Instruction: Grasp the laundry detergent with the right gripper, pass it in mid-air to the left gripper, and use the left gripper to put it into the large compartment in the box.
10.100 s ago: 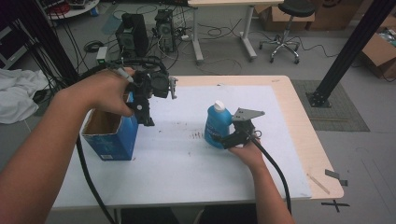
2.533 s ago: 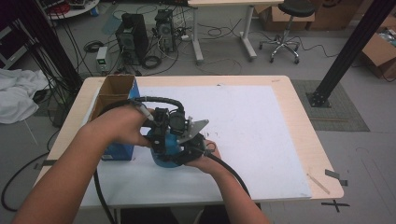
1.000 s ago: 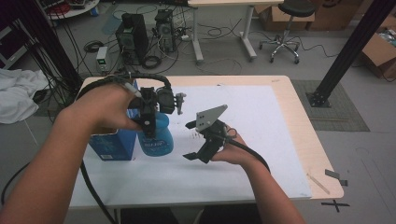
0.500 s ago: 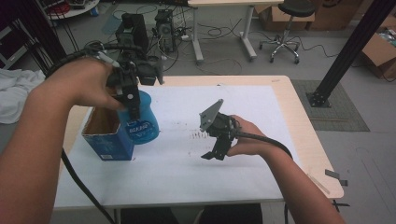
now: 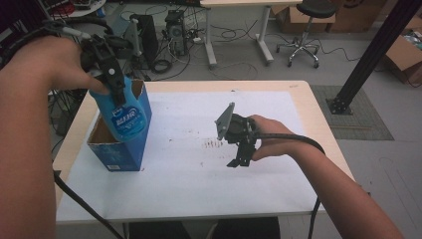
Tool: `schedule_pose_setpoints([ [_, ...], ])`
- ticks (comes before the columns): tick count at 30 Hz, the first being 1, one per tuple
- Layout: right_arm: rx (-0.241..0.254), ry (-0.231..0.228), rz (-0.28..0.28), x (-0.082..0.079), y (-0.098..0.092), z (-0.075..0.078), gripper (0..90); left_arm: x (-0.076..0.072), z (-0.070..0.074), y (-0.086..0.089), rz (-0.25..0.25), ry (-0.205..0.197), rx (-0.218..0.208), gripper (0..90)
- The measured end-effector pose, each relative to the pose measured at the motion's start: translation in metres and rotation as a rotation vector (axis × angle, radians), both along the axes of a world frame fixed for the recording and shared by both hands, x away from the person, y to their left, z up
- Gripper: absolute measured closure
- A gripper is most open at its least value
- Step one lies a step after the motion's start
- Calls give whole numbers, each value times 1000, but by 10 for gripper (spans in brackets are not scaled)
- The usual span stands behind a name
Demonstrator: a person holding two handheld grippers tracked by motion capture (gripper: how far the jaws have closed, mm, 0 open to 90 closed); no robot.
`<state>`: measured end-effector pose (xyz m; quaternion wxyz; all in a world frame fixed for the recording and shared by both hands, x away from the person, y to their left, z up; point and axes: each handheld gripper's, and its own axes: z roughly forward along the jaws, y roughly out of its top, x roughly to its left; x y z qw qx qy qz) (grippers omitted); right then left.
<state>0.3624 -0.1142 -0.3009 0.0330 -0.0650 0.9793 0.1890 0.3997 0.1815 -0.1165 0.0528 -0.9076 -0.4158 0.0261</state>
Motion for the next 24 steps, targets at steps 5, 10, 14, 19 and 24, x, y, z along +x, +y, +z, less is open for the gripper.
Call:
schedule_pose_setpoints([
  [5,-22,-7,8,1,-4,1,0,5,20,18,230,-37,5,393],
  [10,-34,-12,10,2,-8,0,0,7,34,30,429,-82,22,394],
  [14,-34,-13,12,2,-10,0,0,9,39,37,527,-112,8,393],
  [19,-44,-11,14,2,-10,-1,0,11,35,46,624,-112,11,393],
  [24,-61,-3,16,1,-10,-3,0,14,29,51,664,-110,14,394],
])
